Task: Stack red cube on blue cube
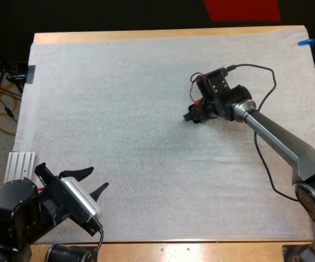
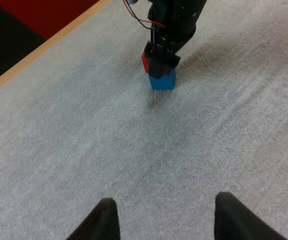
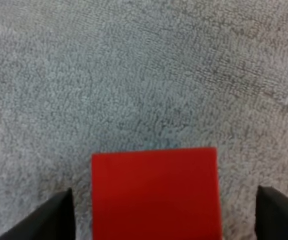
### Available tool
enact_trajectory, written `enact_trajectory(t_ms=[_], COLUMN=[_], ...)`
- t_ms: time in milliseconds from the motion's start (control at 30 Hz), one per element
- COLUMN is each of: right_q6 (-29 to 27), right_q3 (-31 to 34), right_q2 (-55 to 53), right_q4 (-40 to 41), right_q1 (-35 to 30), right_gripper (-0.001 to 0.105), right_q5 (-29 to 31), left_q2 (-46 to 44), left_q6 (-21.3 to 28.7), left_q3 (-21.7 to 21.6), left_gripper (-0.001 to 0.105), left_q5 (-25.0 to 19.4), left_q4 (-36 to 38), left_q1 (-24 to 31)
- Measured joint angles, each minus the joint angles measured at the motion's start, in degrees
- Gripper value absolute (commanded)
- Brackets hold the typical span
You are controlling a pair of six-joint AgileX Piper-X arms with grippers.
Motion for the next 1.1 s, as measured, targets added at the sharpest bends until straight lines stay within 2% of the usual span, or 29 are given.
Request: enact_trajectory(t_ms=[200,400,567,633,900,1100], right_q6=[-0.85,-2.35,-3.21,-3.21,-3.21,-3.64], right_q3=[0.00,0.00,0.00,0.00,0.00,0.00], right_q2=[-1.63,-8.60,-13.88,-15.33,-19.49,-25.10], right_q4=[0.00,-0.82,-3.21,-3.88,-2.48,0.96], right_q1=[0.00,0.00,-1.44,-4.09,-15.52,-24.68], right_gripper=[0.073,0.073,0.073,0.073,0.073,0.073], right_q5=[2.64,3.02,0.16,-1.64,-2.50,-4.68], left_q2=[0.00,0.00,2.52,5.58,13.91,16.65], left_q6=[0.00,0.00,-4.06,-5.53,-10.37,-10.71], left_q3=[0.00,0.00,0.00,0.00,0.00,0.00], left_gripper=[0.044,0.044,0.044,0.044,0.044,0.044], left_q5=[0.00,0.37,0.31,0.31,0.31,0.31], left_q4=[0.00,-2.01,-8.56,-11.67,-23.62,-25.04], left_q1=[0.00,0.00,0.35,1.67,8.67,13.75])
